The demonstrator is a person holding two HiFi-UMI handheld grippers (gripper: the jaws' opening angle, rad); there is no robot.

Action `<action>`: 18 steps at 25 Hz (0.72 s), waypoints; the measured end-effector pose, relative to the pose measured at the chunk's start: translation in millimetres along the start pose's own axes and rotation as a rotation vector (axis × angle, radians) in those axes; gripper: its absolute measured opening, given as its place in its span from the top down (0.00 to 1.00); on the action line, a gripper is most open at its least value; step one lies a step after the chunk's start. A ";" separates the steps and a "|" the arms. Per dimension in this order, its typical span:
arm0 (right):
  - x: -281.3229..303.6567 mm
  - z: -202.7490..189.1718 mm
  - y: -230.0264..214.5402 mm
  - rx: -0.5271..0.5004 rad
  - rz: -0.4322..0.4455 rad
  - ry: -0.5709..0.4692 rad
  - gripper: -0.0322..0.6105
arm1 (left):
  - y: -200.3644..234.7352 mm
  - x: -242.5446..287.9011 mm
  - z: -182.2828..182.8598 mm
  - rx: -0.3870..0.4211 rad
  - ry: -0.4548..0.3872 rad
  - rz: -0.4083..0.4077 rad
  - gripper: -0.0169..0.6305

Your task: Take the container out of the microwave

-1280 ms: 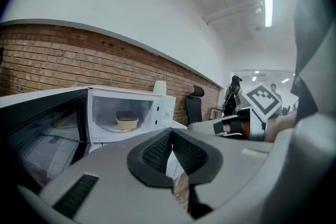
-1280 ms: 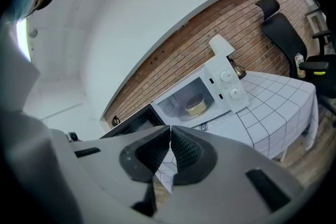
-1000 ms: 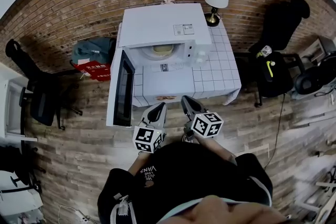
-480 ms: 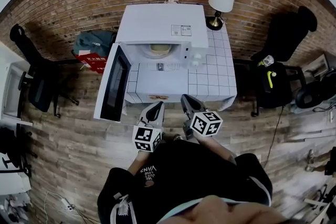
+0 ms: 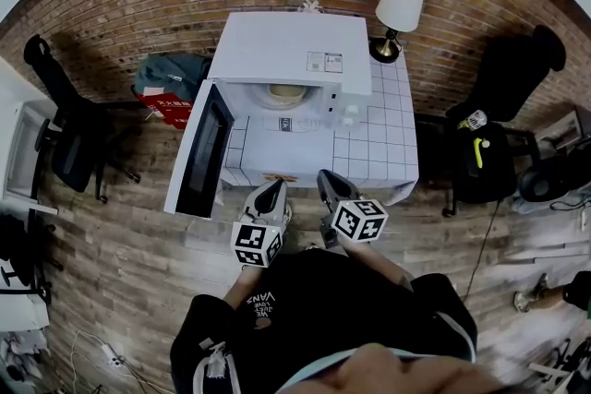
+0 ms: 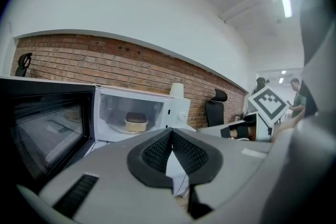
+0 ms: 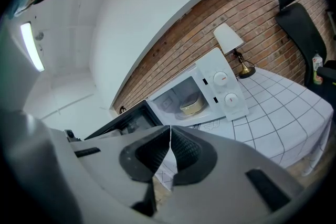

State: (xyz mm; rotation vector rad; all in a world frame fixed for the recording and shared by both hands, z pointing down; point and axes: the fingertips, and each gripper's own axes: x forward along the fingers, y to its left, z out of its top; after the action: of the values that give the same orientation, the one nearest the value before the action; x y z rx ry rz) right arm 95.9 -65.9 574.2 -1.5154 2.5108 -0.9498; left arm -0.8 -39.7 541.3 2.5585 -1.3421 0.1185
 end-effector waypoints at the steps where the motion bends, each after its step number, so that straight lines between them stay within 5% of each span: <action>1: 3.9 1.3 -1.3 0.000 -0.002 -0.001 0.94 | 3.7 3.1 1.0 0.000 -0.002 0.000 0.96; 18: 83.6 24.9 -24.7 -0.027 -0.062 0.003 0.94 | 76.5 70.9 22.5 0.009 0.015 -0.022 0.96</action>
State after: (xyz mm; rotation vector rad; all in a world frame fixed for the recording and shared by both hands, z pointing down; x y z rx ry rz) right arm 80.9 -154.2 588.4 -1.6089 2.5026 -0.9303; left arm -23.8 -143.8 546.6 2.5735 -1.3107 0.1402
